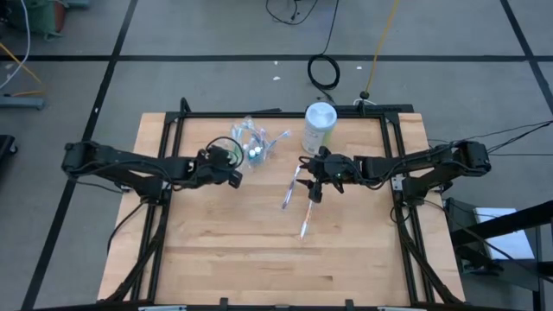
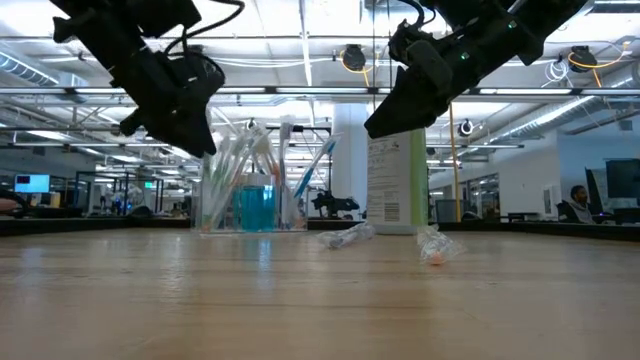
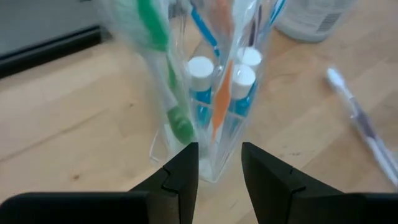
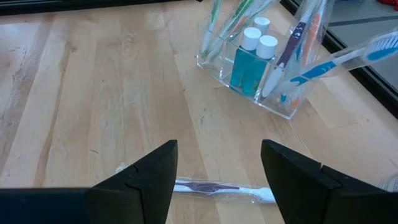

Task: Pick & Place toothbrushing station
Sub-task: Put the green toothbrush into the transparent organizer, then put the orange toothbrush into the transparent organizer

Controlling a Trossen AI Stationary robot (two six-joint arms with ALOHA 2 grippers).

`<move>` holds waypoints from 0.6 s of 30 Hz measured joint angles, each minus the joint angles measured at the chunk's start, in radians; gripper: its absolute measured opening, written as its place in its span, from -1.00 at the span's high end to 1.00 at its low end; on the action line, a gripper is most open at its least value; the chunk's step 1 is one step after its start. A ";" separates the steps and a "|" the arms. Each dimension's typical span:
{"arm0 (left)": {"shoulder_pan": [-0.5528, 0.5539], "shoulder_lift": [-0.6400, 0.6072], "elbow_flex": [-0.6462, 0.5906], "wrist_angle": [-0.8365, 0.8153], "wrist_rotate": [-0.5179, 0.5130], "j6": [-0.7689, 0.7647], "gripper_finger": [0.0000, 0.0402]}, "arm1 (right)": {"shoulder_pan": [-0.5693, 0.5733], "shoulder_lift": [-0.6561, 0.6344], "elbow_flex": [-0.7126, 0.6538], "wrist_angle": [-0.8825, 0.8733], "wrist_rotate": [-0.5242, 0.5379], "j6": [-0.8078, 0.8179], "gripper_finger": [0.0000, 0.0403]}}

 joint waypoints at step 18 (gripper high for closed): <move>0.017 -0.022 -0.001 0.008 -0.018 0.027 0.38 | 0.000 0.000 0.000 0.001 0.000 0.049 -0.11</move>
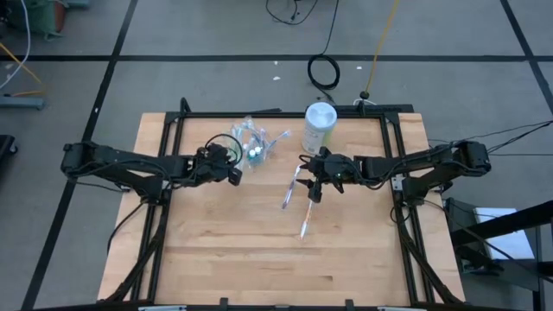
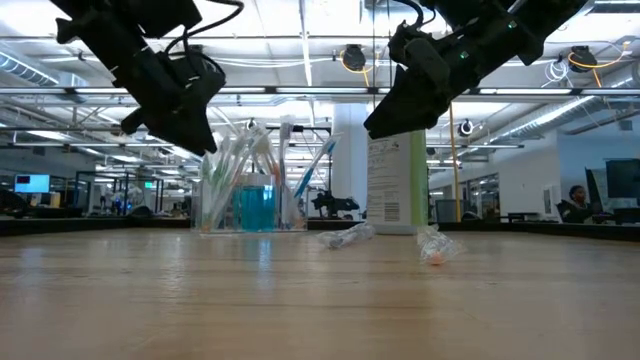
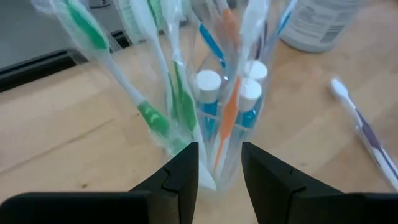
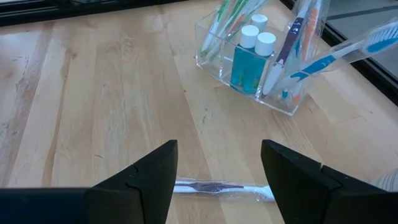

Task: Pick & Place toothbrushing station
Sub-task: Put the orange toothbrush into the transparent organizer

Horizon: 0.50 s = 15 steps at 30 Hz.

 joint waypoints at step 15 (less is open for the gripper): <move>0.014 -0.263 0.000 0.004 0.112 0.111 0.38 | 0.000 0.000 0.000 0.000 0.000 0.000 -0.11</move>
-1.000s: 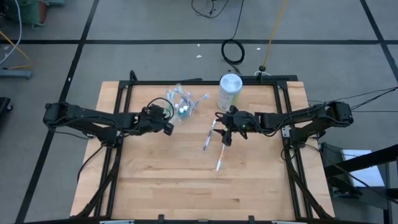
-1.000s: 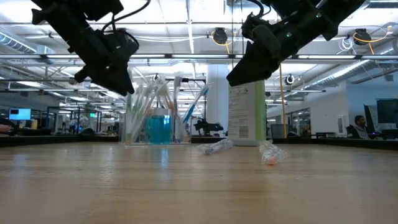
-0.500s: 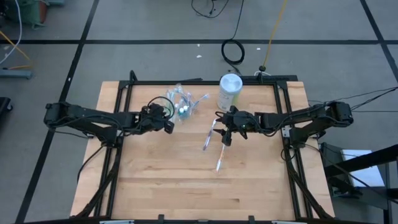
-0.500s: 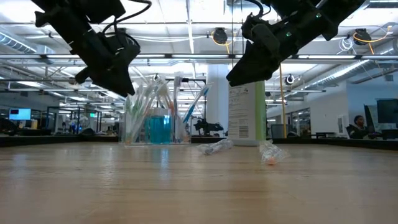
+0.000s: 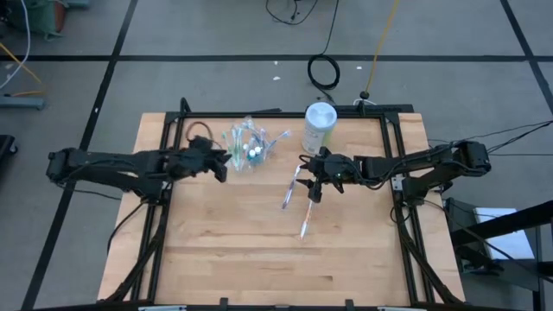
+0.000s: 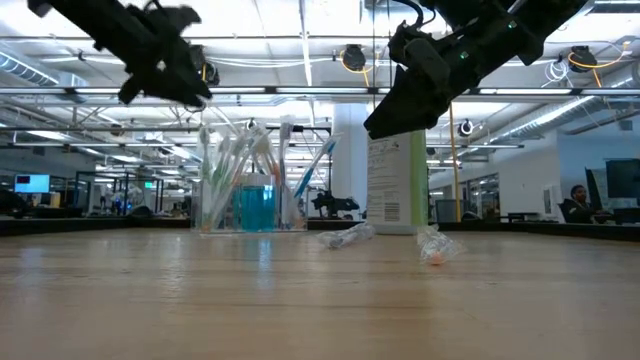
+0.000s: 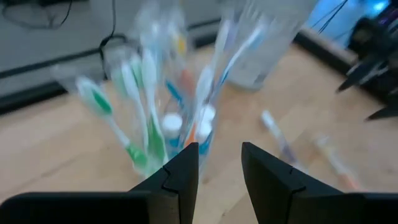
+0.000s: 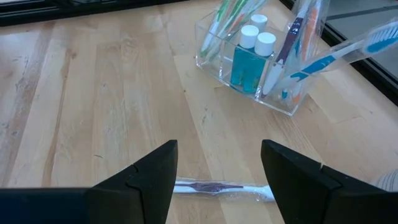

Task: Pick & Place toothbrushing station
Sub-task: Put the orange toothbrush into the transparent organizer

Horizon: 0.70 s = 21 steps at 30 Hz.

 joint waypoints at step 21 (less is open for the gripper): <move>-0.037 -0.038 0.001 -0.003 0.045 0.107 0.38 | 0.189 0.098 0.000 0.011 0.001 0.139 0.01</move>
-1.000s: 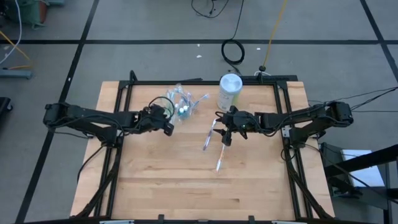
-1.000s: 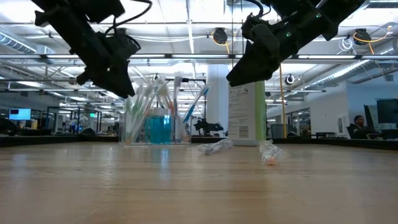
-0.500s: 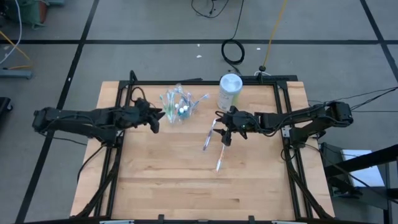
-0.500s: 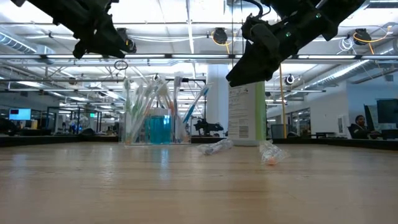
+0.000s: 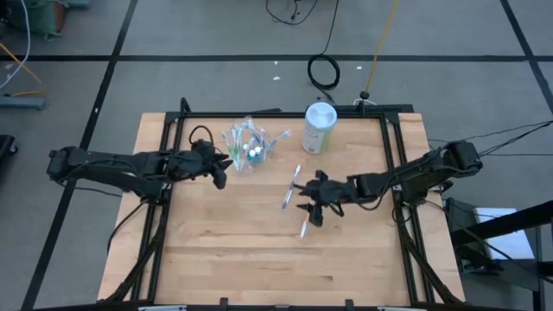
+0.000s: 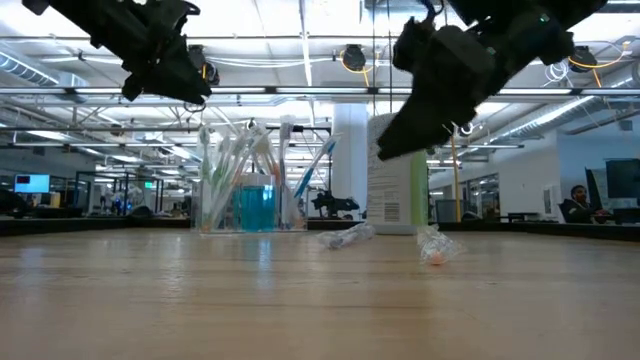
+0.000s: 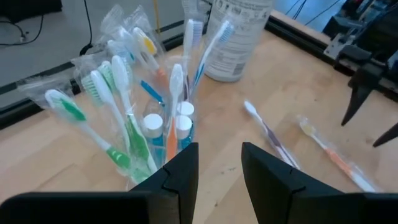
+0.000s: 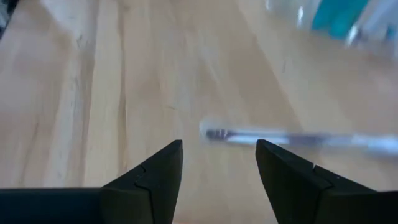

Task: Pick & Place toothbrushing station
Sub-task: Put the orange toothbrush into the transparent organizer

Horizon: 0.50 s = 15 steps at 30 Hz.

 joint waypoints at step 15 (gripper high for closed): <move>0.000 0.087 0.000 0.000 0.002 -0.003 0.38 | 0.006 0.029 -0.001 -0.343 0.070 0.613 0.07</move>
